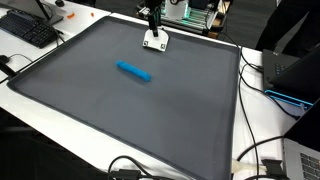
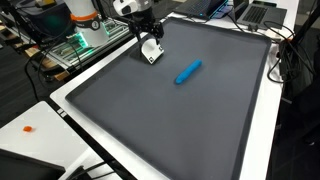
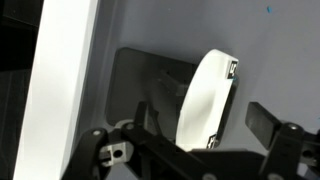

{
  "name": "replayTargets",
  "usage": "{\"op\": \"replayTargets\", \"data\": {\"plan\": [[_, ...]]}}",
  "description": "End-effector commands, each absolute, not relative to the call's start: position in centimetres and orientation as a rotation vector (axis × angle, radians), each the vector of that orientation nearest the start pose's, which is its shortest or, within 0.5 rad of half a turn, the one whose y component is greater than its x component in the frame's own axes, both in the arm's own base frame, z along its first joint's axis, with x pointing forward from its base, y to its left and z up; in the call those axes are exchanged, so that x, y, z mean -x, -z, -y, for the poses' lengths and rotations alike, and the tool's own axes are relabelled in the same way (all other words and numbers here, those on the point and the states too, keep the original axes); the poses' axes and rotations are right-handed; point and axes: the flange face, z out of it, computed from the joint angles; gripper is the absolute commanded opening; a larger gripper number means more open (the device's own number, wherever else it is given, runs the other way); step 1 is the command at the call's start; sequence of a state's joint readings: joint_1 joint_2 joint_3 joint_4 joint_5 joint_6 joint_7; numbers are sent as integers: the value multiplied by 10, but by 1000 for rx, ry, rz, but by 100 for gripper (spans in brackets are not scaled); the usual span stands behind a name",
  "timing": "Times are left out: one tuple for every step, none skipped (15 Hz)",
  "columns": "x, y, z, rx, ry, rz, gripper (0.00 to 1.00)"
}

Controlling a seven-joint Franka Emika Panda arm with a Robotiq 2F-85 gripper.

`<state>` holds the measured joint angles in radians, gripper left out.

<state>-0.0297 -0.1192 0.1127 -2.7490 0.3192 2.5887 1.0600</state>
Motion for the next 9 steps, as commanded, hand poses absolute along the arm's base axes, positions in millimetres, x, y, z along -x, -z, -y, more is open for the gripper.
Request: {"op": "replayTargets", "data": {"plan": [[-389, -238, -23, 2446, -149, -1807, 100], [-389, -236, -23, 2443, -147, -1808, 100], [-390, -235, -23, 2438, -139, -1813, 100], [-390, -233, -24, 2431, -130, -1818, 100], [-391, -232, -25, 2427, -122, -1815, 100], [-392, -232, -25, 2418, -111, -1815, 100], [-393, -231, -26, 2415, -102, -1813, 100], [-394, -231, -27, 2411, -90, -1808, 100], [-395, -230, -28, 2408, -80, -1806, 100]]}}
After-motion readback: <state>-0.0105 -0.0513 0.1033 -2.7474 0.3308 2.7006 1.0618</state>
